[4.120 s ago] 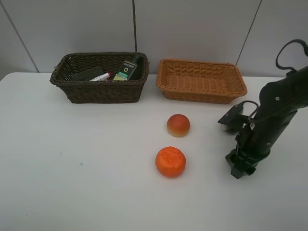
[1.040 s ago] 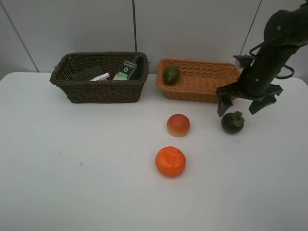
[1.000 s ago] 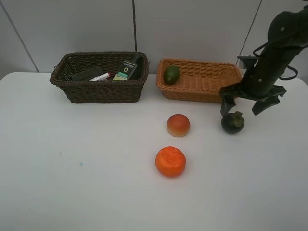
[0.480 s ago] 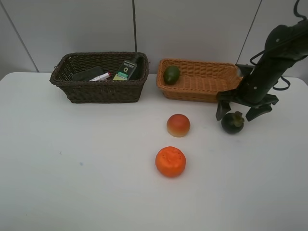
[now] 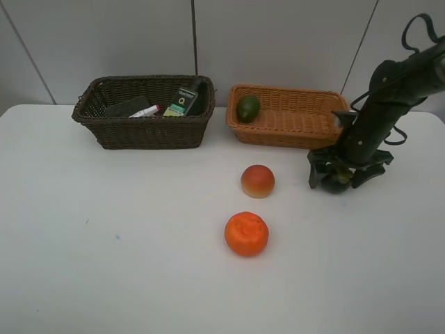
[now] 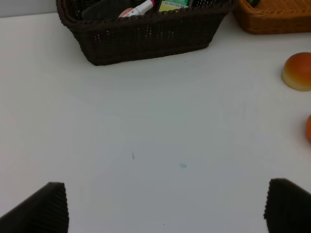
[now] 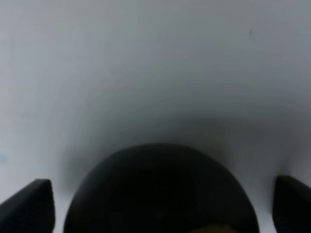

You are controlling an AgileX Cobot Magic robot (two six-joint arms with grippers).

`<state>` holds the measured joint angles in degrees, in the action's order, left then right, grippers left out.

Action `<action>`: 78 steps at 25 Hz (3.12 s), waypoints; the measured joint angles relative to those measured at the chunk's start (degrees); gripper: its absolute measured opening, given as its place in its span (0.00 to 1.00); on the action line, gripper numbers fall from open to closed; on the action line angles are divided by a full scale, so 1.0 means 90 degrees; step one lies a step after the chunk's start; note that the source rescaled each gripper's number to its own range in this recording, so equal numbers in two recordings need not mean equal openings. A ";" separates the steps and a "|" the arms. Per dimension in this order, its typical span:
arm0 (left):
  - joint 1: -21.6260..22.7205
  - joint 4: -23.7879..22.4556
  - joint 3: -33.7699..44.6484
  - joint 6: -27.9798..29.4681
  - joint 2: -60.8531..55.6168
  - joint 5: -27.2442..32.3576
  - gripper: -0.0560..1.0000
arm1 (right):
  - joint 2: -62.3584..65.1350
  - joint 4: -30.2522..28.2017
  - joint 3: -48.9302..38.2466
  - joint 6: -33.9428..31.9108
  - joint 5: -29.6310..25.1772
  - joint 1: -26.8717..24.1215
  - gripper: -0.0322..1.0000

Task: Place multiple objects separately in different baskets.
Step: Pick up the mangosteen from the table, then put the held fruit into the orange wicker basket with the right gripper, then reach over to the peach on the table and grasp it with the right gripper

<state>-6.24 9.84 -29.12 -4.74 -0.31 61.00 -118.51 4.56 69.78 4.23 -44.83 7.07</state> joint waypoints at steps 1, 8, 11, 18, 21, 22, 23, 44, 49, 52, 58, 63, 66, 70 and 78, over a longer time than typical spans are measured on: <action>0.0000 0.0000 0.0000 0.0000 0.0000 0.0000 0.99 | 0.0000 -0.0014 0.0005 0.0035 -0.0010 0.0000 0.91; 0.0000 0.0000 0.0000 0.0000 0.0000 0.0000 0.99 | -0.0024 -0.0043 0.0005 0.0074 -0.0130 0.0000 0.04; 0.0000 0.0000 0.0000 0.0000 0.0000 0.0000 0.99 | 0.0023 -0.0043 0.0005 0.0080 -0.0189 0.0000 0.04; 0.0000 0.0000 0.0000 0.0000 0.0000 0.0000 0.99 | 0.0925 -0.0017 0.0598 0.0021 -0.0971 0.0000 0.04; 0.0000 0.0000 0.0000 0.0000 0.0000 0.0000 0.99 | 0.1177 0.0009 0.1280 -0.0180 -0.1464 0.0000 0.04; 0.0000 0.0000 0.0000 0.0000 0.0000 0.0000 0.99 | 0.1180 0.0009 0.1480 -0.0216 -0.1516 0.0000 0.04; 0.0000 0.0000 0.0000 0.0000 0.0000 0.0000 0.99 | 0.1161 0.0009 0.1705 -0.0258 -0.1518 0.0000 0.04; 0.0000 0.0000 0.0000 0.0000 0.0000 0.0000 0.99 | -0.0697 -0.0322 0.3277 -0.0313 -0.0605 0.0000 0.92; 0.0000 0.0000 0.0000 0.0000 0.0000 0.0000 0.99 | -0.0681 -0.0182 0.3277 -0.0313 -0.0986 0.0000 1.00; 0.0000 0.0000 0.0000 0.0000 0.0000 0.0000 0.99 | -0.0532 0.0033 0.3277 -0.0313 -0.1399 0.0000 1.00; 0.0000 0.0000 0.0000 0.0000 0.0000 0.0000 0.99 | 0.0038 0.0640 0.3298 -0.0313 -0.2589 0.0195 1.00; 0.0000 0.0000 0.0000 0.0000 0.0000 0.0000 0.99 | 0.0136 0.0646 0.3153 -0.0342 -0.2739 0.0938 1.00; 0.0000 0.0000 0.0000 0.0000 0.0000 0.0000 0.99 | 0.0148 0.0646 0.2830 -0.0470 -0.2750 0.1500 1.00; 0.0000 0.0000 0.0000 0.0000 0.0000 0.0000 0.99 | 0.0148 0.0353 0.2224 -0.0762 -0.2652 0.2209 1.00; 0.0000 0.0000 0.0000 0.0000 0.0000 0.0000 0.99 | 0.0148 -0.0110 0.1323 -0.0976 -0.1008 0.2813 1.00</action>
<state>-6.24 9.84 -29.12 -4.74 -0.31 61.00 -117.17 3.57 81.69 -4.55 -53.91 32.39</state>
